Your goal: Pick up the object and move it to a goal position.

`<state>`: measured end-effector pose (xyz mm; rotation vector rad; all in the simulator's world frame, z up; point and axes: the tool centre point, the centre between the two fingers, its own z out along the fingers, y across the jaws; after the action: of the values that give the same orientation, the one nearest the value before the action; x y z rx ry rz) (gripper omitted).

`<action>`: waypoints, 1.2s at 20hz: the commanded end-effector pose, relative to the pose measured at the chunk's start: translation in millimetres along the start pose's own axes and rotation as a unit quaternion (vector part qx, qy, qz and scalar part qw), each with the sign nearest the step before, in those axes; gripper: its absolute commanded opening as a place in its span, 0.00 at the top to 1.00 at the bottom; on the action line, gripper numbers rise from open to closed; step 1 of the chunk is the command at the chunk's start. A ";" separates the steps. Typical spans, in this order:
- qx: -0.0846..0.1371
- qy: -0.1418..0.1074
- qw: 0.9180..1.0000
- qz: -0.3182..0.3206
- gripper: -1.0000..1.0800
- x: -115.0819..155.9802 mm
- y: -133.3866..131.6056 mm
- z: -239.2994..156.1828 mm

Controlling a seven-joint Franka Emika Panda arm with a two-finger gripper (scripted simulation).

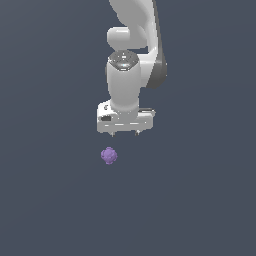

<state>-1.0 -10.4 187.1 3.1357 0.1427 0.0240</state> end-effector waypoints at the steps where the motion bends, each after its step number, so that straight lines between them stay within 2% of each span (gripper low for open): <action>1: -0.001 -0.001 1.000 -0.018 0.04 1.2 4.7 5.3; 6: -0.002 -0.002 0.998 -0.067 0.04 4.1 16.8 19.1; 12: -0.002 -0.004 0.991 -0.136 0.04 7.3 33.9 39.1; 24: 0.001 -0.007 0.964 -0.265 0.04 10.1 66.1 78.2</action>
<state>15.6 -72.1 113.6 2.9978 0.9205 0.0005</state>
